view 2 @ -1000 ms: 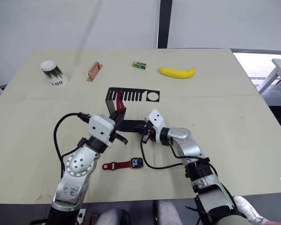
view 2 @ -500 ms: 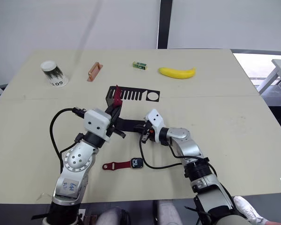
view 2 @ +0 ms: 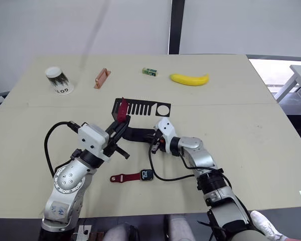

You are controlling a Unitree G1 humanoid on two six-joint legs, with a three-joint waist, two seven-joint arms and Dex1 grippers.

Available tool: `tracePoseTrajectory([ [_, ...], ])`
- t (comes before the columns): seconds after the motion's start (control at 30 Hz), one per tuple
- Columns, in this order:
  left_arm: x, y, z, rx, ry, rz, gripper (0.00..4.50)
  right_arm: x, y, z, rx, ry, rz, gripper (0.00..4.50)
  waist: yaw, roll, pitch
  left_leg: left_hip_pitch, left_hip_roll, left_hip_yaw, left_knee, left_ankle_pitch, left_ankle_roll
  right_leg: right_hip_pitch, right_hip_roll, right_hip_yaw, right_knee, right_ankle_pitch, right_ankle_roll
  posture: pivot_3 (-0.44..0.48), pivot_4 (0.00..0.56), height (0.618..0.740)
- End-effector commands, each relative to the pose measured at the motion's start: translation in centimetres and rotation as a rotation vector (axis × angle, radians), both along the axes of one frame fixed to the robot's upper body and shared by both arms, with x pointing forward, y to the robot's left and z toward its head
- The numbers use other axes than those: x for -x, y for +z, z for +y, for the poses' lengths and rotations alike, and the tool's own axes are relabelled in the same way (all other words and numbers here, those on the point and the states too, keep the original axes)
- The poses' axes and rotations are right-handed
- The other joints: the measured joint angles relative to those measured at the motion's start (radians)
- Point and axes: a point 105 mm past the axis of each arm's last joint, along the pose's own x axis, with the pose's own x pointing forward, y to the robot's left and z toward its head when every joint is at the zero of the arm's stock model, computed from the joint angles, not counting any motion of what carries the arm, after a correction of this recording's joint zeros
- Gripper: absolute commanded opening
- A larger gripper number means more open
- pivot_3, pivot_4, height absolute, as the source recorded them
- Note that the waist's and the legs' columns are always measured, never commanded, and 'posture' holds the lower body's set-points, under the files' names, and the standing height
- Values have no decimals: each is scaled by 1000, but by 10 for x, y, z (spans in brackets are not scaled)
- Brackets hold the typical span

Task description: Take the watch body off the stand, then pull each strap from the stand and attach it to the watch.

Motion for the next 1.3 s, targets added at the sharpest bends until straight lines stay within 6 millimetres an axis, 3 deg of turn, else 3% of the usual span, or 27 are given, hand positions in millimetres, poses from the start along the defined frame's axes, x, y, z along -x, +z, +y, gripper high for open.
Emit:
tracePoseTrajectory([
  [0.03,11,19,3,4,-32,-67,35,3,-40,-11,90,-65,134,0,0,0,0,0,0,0,0,0,0,0,0,0,0,0,0,0,150,738],
  [0.57,18,45,1,71,-176,-84,35,-1,-42,-11,86,-103,139,0,-3,0,0,0,1,0,0,0,-1,0,0,0,0,0,-1,0,150,738],
  [0.67,18,44,6,87,-163,-71,35,-1,-43,-11,85,-110,145,0,-3,0,0,0,1,0,0,0,-1,0,0,0,0,0,-1,0,150,738],
  [0.83,18,59,22,212,-176,-70,35,-1,-45,-11,85,-120,151,0,-2,0,0,0,1,0,-1,0,-1,0,0,0,-1,0,-1,0,150,738],
  [0.97,28,54,23,145,-279,-23,35,-3,-45,-11,86,-128,153,0,-1,0,0,0,1,-1,0,0,-1,0,0,0,-1,0,-1,0,150,738],
  [1.13,25,51,38,128,-262,11,35,-4,-46,-11,87,-130,156,0,-1,0,0,0,1,-1,0,0,-1,1,0,-1,-1,-1,-1,0,150,738],
  [1.3,35,33,42,82,-280,77,35,-5,-45,-9,84,-128,154,0,-3,1,0,0,1,-1,-1,0,-2,0,0,-1,-1,-1,-2,0,150,738],
])
